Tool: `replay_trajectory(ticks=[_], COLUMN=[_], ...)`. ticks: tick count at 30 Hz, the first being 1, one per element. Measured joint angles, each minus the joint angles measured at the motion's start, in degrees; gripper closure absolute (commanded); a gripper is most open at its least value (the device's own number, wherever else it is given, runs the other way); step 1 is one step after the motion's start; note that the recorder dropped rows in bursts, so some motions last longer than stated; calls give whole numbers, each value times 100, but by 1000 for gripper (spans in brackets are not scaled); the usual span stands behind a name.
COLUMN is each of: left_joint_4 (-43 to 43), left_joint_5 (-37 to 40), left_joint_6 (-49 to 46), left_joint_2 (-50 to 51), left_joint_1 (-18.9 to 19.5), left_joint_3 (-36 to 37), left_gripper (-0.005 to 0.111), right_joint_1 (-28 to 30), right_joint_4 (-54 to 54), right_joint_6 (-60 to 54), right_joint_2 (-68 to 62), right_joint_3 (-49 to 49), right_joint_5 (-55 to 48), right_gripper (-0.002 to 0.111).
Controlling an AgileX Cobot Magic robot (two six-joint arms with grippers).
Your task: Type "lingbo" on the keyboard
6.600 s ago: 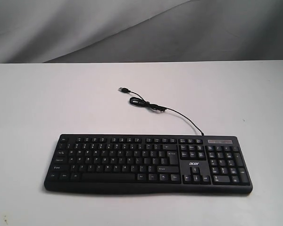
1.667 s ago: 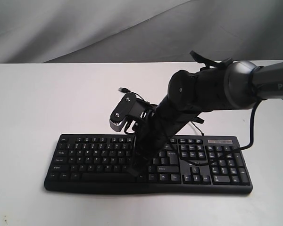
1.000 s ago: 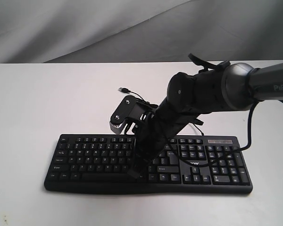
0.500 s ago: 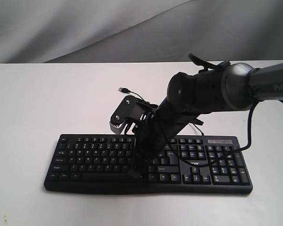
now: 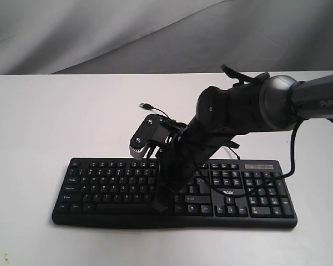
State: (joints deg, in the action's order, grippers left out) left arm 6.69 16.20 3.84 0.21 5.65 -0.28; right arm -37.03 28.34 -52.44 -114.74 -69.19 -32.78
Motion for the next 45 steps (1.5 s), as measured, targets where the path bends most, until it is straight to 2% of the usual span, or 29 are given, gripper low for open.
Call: replay_trajectory(ticks=[7,13,45], left_joint_4=[0,0,3], left_joint_5=[0,0,-10], left_joint_6=[0,0,0], left_joint_2=[0,0,0], left_joint_1=[0,0,0], left_joint_3=[0,0,0], left_gripper=[106,106,106], right_joint_1=[-47,-353,-125], right_joint_4=[0,11,-89], right_joint_6=[0,0,151], right_joint_2=[67,77,-358], right_joint_3=[-169,-464,-461], right_joint_5=[-24,3,324], right_gripper=[108,108,108])
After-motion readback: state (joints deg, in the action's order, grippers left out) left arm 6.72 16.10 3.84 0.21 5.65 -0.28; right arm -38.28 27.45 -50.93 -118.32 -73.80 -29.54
